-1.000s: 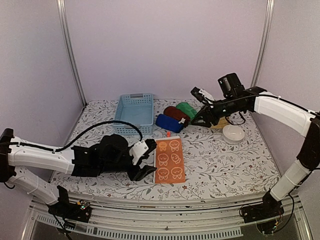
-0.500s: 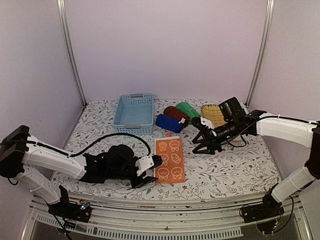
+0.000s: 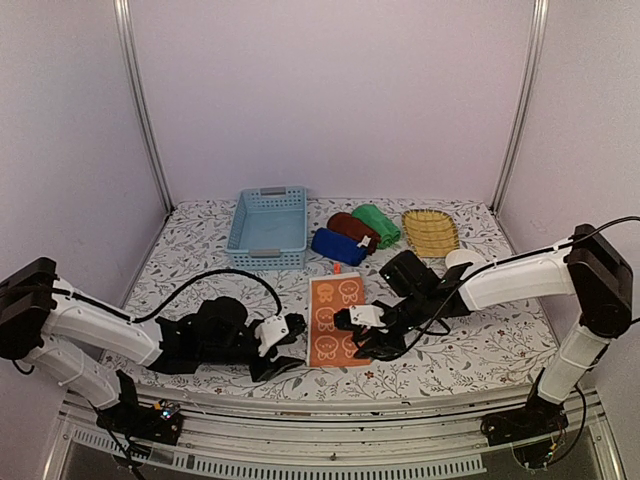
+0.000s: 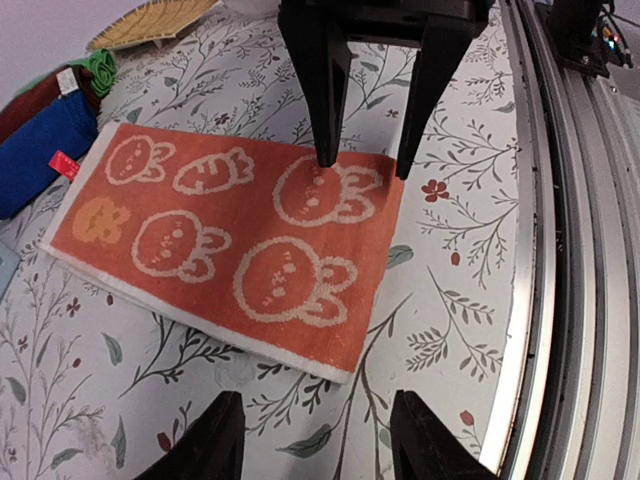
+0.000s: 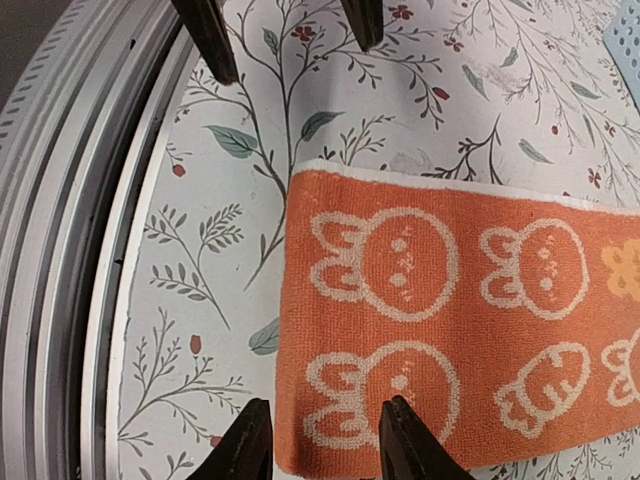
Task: Roll the towels
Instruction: Roll the towel at the center of the board.
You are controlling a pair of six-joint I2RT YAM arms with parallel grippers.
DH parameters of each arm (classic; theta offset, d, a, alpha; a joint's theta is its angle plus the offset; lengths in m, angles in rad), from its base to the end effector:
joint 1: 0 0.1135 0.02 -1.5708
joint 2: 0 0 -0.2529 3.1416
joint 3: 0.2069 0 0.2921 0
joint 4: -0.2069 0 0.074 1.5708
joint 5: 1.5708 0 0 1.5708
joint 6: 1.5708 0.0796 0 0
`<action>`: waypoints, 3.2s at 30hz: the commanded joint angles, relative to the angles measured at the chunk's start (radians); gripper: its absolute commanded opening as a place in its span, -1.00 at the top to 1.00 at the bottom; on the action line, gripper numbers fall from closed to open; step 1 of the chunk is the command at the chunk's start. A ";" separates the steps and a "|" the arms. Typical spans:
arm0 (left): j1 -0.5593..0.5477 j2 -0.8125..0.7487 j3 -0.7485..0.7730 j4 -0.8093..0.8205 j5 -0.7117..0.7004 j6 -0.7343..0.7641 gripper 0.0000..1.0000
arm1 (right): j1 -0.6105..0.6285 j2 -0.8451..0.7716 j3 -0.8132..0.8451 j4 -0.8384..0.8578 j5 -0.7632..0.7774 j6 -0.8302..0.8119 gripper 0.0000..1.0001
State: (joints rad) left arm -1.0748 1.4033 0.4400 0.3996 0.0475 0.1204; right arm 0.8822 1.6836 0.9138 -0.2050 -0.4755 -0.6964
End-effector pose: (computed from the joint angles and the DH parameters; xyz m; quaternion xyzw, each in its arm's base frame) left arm 0.1490 -0.2833 0.0804 0.5022 0.7174 -0.2400 0.4190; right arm 0.2113 0.3141 0.0891 -0.7082 0.6053 0.2506 0.2632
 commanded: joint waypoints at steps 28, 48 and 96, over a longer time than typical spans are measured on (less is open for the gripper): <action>0.010 -0.049 -0.039 0.036 -0.044 -0.069 -0.06 | 0.130 0.082 0.006 0.002 0.156 -0.008 0.07; -0.022 -0.024 -0.041 0.061 -0.009 -0.046 -0.04 | 0.072 0.192 0.075 -0.097 0.067 0.055 0.64; -0.107 0.494 0.319 0.142 0.092 0.106 0.55 | -0.173 0.488 0.360 -0.563 -0.501 -0.037 0.81</action>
State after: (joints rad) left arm -1.1801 1.8771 0.7361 0.5453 0.1204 0.2493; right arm 0.7120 2.1456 1.2690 -0.7551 -0.9958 -0.7296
